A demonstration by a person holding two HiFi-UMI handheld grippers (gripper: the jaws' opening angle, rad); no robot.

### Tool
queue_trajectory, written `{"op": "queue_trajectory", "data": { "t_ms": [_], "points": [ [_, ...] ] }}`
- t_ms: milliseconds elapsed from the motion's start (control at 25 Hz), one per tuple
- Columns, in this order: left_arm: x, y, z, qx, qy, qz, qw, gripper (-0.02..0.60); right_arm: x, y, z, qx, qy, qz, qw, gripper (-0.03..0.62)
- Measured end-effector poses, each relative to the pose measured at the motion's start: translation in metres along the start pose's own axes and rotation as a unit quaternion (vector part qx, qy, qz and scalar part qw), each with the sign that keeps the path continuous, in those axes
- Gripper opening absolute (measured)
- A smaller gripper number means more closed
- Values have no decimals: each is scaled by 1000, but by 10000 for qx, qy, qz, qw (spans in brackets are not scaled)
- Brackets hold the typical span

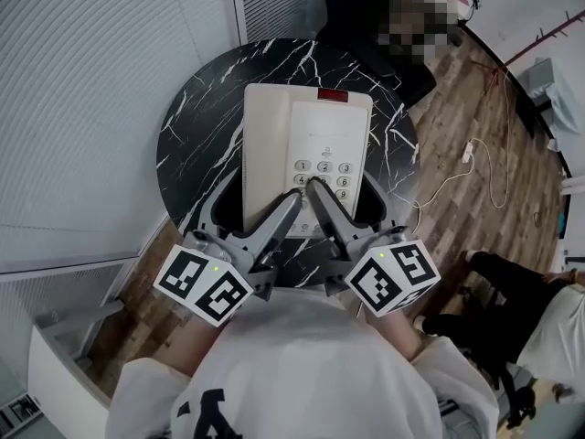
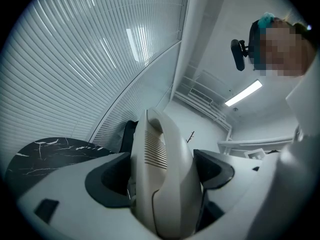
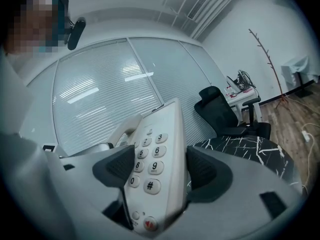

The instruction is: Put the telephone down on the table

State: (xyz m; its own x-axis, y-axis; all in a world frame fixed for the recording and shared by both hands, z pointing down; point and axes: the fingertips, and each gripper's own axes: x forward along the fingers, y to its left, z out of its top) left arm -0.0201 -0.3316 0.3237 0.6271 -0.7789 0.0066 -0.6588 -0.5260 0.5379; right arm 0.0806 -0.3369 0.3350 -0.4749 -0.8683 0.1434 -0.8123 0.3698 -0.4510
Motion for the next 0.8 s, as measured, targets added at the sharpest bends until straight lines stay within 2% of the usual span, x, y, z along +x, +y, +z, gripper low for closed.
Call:
{"op": "queue_trajectory", "data": {
  "t_ms": [800],
  "points": [
    [4, 35, -42, -209, 422, 462, 9978, 394, 17, -22, -49, 260, 562, -150, 9980, 336]
  ]
}}
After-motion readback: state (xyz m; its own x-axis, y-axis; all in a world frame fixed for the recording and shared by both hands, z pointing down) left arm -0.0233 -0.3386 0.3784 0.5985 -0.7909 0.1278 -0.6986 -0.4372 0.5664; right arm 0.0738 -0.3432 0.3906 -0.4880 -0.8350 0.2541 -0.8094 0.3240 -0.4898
